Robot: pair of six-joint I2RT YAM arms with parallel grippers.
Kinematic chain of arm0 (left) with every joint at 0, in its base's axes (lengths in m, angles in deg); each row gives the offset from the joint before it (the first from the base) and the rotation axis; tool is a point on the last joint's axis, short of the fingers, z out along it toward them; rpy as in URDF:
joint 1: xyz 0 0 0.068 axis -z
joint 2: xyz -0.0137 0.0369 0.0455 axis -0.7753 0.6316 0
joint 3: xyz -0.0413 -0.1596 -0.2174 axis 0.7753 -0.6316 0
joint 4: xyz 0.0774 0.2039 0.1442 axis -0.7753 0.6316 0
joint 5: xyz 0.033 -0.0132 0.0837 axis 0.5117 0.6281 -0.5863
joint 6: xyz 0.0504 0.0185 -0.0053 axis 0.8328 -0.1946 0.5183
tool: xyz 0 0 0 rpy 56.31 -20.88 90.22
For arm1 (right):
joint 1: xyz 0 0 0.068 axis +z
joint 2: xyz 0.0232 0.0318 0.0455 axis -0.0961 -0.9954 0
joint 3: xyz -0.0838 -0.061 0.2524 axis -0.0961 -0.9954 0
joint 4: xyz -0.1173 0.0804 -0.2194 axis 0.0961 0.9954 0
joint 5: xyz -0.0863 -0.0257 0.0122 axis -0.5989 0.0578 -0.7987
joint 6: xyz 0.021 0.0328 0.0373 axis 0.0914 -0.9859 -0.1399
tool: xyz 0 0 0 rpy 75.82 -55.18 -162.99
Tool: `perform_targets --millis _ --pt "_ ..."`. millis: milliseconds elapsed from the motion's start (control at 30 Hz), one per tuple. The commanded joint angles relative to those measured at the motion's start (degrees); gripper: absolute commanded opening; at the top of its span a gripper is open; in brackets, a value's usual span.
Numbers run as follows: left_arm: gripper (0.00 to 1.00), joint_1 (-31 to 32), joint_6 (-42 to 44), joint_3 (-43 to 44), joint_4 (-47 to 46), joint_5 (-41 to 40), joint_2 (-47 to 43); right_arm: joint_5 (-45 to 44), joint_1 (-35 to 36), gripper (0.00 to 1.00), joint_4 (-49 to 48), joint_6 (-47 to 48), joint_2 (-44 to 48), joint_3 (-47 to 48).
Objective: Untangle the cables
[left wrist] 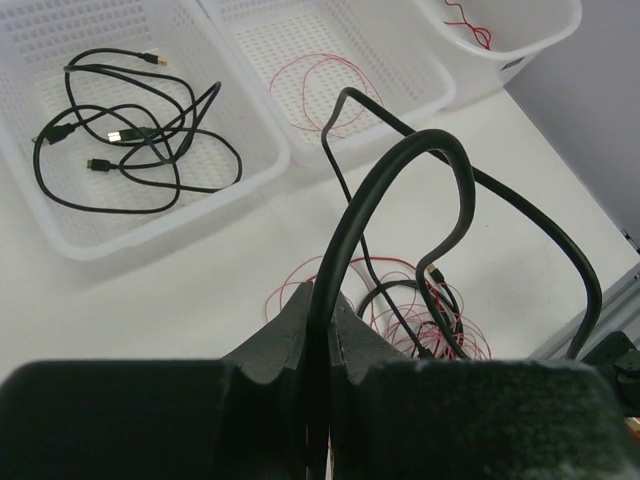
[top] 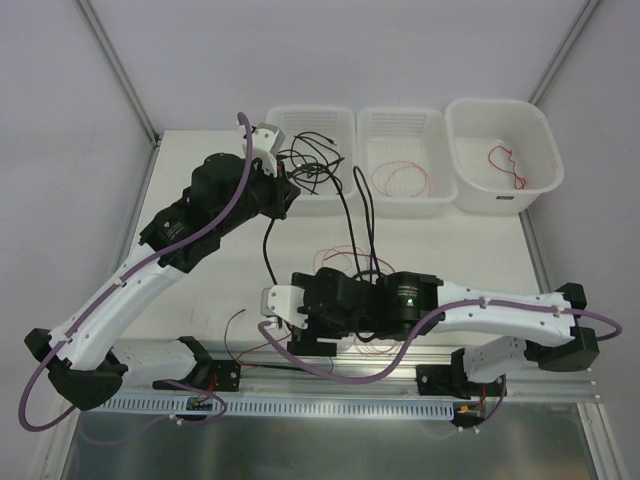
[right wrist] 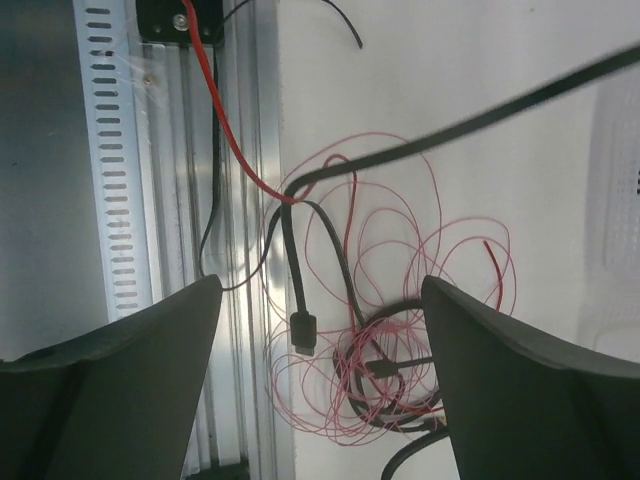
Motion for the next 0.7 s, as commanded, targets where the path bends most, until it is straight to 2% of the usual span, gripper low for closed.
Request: perform_targets --millis 0,200,533,600,667 --pt "0.0 -0.2 -2.1 1.4 -0.8 2.4 0.2 2.4 1.7 0.85 -0.4 7.2 -4.3 5.1" --pt "0.0 -0.2 -2.1 1.7 -0.3 2.5 0.1 8.2 2.6 0.82 -2.2 10.1 -12.0 8.9" --pt "0.0 -0.2 -2.4 2.4 0.0 3.4 0.2 11.4 3.0 0.75 -5.1 11.9 -20.5 11.7" --pt "0.0 -0.2 -2.5 2.2 0.1 3.6 0.2 10.7 3.0 0.66 -5.3 12.2 -22.3 11.8" --pt "0.0 -0.2 -2.4 2.1 0.2 3.4 0.0 9.8 3.0 0.43 -5.7 12.0 -23.0 11.6"
